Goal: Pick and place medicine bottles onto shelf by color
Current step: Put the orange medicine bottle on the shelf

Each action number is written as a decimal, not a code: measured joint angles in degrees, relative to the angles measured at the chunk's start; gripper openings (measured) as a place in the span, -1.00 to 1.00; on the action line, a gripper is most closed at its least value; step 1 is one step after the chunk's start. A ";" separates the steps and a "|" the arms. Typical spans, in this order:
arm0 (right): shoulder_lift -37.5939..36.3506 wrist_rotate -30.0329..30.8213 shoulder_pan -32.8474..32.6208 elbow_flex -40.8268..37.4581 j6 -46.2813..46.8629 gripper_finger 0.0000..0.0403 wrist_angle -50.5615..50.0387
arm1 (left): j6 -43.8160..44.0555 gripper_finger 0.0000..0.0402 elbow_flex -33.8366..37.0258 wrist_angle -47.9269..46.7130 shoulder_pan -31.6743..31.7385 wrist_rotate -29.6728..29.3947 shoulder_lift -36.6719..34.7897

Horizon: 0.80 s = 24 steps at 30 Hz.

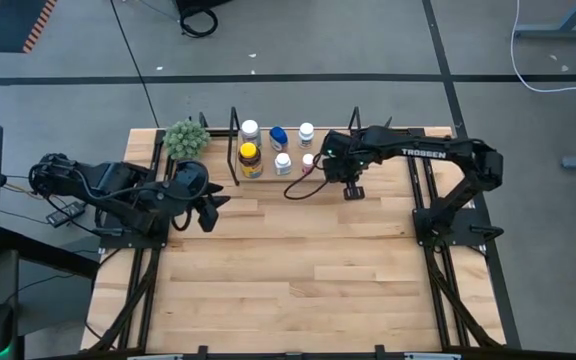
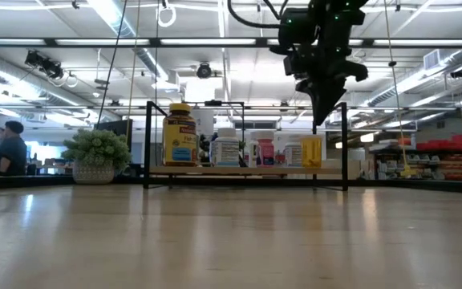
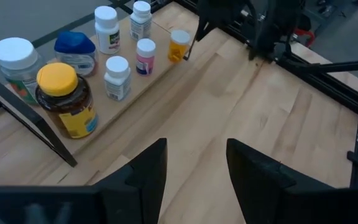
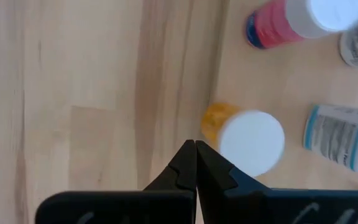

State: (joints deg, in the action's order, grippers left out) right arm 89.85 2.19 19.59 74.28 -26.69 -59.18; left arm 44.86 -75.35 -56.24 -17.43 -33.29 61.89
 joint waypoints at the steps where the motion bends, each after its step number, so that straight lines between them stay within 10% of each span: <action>1: 0.36 -0.02 -0.05 -0.02 -0.45 -0.98 0.06 | 0.00 -0.14 0.00 -0.03 0.00 0.01 0.00; 24: 2.79 2.20 2.10 -0.09 -2.78 -0.98 0.66 | 1.16 -0.14 0.00 -0.11 0.00 -0.12 0.00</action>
State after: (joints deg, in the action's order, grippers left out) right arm 92.64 4.39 21.69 74.19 -29.47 -58.52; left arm 46.02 -75.35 -56.34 -17.43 -33.41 61.89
